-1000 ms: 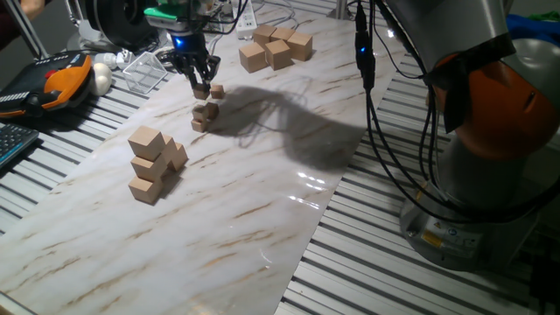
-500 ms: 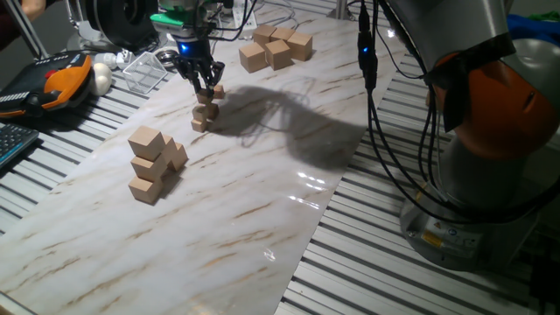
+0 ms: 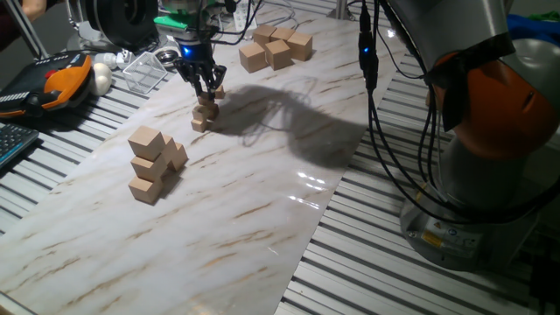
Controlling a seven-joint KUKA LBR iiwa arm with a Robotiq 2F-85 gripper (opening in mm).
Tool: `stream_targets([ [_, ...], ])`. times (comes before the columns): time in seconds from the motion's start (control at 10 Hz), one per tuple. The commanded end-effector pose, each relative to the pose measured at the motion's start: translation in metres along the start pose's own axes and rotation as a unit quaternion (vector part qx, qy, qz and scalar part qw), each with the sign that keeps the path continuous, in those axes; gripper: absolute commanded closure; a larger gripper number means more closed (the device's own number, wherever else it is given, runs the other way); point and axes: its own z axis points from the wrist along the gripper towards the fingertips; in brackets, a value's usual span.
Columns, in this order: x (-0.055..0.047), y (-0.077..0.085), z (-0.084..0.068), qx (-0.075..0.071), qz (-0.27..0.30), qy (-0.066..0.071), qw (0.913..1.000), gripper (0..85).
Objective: Stack the blocks into a pyramid shape
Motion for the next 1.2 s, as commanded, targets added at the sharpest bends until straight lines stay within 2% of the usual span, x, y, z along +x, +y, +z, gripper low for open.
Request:
stream_targets([
  [0.0,0.0001,0.0003,0.0010,0.000,0.001,0.001,1.0000,85.0],
  [1.1,0.0036,0.0005,0.0069,-0.006,0.006,0.003,1.0000,85.0],
])
